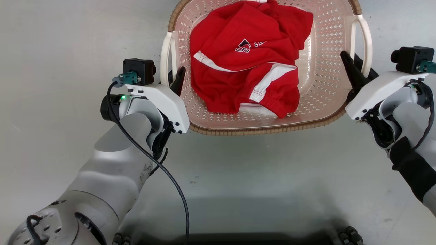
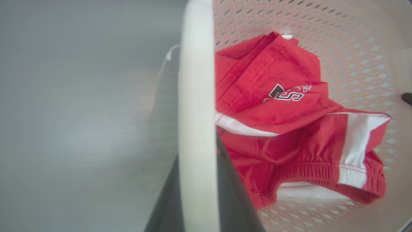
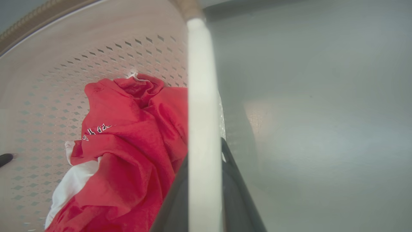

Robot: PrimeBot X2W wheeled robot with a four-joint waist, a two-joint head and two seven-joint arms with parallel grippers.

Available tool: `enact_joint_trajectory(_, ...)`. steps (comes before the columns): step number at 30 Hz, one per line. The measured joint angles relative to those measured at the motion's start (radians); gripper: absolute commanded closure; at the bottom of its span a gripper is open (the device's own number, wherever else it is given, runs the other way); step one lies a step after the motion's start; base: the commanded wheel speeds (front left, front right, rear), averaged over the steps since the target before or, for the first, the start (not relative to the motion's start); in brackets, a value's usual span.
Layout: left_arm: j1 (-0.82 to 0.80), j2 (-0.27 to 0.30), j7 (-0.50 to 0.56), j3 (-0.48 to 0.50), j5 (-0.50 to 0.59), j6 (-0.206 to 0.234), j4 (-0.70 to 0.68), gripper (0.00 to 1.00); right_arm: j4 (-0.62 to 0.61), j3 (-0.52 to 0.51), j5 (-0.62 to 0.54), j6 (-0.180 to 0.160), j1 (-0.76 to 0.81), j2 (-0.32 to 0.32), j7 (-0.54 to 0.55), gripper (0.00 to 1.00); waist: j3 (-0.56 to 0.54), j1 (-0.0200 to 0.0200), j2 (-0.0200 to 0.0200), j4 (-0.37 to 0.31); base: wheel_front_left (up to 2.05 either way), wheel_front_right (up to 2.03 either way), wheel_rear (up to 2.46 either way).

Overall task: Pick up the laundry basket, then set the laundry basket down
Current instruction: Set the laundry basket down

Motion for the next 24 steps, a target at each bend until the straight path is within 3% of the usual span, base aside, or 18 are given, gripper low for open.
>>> enact_joint_trajectory(18, -0.032, -0.006, -0.004, 0.02, 0.019, 0.0, 0.004, 1.0, -0.037, -0.082, -0.068, 0.0, 0.007, -0.01, 0.0, 1.0, 0.024, 0.0, 0.0, 0.001, 0.0, 0.0, 0.0)
enact_joint_trajectory(19, -0.037, -0.007, -0.004, 0.027, 0.027, 0.0, 0.005, 0.65, -0.042, -0.089, -0.07, 0.0, 0.008, -0.012, 0.0, 0.71, 0.026, 0.0, 0.0, 0.002, 0.0, 0.0, 0.0)
enact_joint_trajectory(20, -0.045, -0.006, -0.004, 0.037, 0.039, 0.0, 0.004, 0.03, -0.046, -0.096, -0.075, 0.0, 0.01, -0.014, -0.001, 0.0, 0.028, 0.0, 0.0, 0.003, 0.0, 0.0, 0.0)
enact_joint_trajectory(24, -0.051, 0.01, -0.003, 0.064, 0.086, -0.002, 0.006, 0.0, -0.057, -0.12, -0.086, 0.0, 0.017, -0.057, -0.005, 0.0, 0.034, 0.0, 0.0, 0.005, 0.0, 0.0, 0.0)
